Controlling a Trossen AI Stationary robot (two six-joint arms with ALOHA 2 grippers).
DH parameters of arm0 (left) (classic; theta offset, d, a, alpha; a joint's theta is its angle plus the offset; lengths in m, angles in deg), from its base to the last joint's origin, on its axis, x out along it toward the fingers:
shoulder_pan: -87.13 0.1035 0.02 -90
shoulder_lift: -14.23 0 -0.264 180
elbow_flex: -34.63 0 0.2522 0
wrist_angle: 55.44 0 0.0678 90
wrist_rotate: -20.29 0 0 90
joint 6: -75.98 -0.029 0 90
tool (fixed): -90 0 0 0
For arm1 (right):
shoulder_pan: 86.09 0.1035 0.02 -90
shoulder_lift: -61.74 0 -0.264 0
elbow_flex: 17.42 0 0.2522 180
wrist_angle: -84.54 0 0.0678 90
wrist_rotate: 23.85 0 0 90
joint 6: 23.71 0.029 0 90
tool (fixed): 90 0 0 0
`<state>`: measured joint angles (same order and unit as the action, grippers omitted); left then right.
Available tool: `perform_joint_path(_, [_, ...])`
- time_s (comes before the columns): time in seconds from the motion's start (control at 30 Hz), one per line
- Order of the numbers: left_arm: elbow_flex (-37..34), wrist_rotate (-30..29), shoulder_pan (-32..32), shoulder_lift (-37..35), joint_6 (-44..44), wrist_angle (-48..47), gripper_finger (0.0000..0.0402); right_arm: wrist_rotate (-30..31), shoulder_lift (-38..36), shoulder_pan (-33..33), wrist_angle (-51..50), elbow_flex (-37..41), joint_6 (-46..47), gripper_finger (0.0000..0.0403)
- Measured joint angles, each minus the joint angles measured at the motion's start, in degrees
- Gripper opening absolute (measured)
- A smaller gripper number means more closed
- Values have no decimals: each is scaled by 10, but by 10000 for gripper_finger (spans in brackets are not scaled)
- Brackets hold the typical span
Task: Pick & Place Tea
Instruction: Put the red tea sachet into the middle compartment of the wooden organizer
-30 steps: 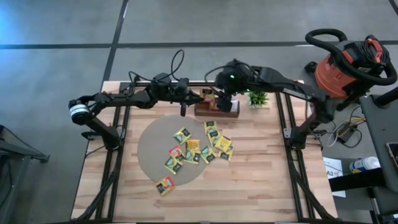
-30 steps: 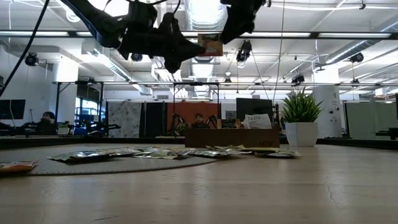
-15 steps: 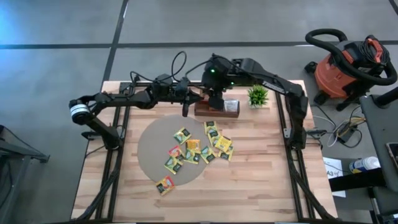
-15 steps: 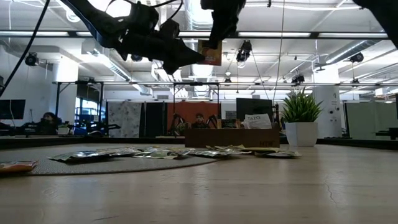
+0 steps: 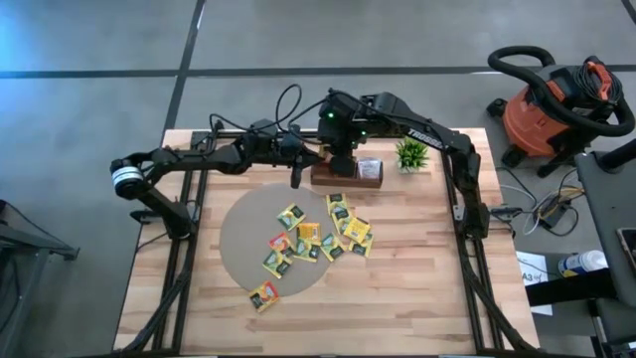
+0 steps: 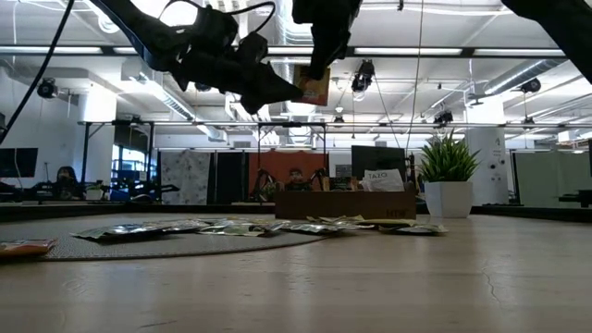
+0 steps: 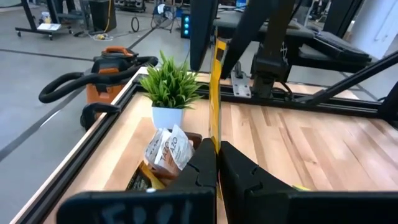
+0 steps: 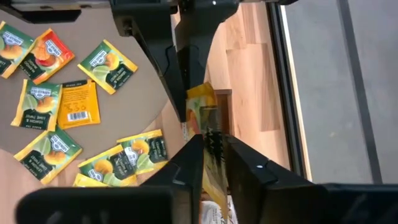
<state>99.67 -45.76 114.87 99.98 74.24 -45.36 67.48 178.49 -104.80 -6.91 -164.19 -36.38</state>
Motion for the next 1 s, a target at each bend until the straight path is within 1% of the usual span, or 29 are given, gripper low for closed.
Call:
perform_joint_path(0.17, [0,0,0,0,0,5,3,1,0,-1,0,3,-9,15])
perform_joint_path(0.3, [0,0,0,0,8,3,11,1,0,-1,0,10,-11,9])
perform_joint_path(0.37, [0,-3,0,0,25,2,25,2,-1,-3,-4,14,-13,9])
perform_joint_path(0.47, [0,-30,0,-1,49,0,57,3,-1,-8,-9,21,-15,9])
perform_joint_path(0.57, [0,-70,-1,-1,58,-10,93,3,-1,-16,-12,28,-15,9])
perform_joint_path(0.67, [0,-125,-1,-1,61,-30,124,4,-1,-28,-15,37,-15,9])
perform_joint_path(0.7, [0,-134,-1,-2,64,-44,132,3,-1,-34,-15,44,-15,9])
perform_joint_path(0.8, [0,-138,-1,-6,68,-77,146,3,-1,-50,-16,73,-22,9])
perform_joint_path(0.9, [-12,-131,-10,-18,82,-87,148,-3,-1,-67,-7,116,-33,8])
perform_joint_path(1.0, [-33,-130,-17,-34,85,-89,148,-28,-1,-81,12,167,-41,8])
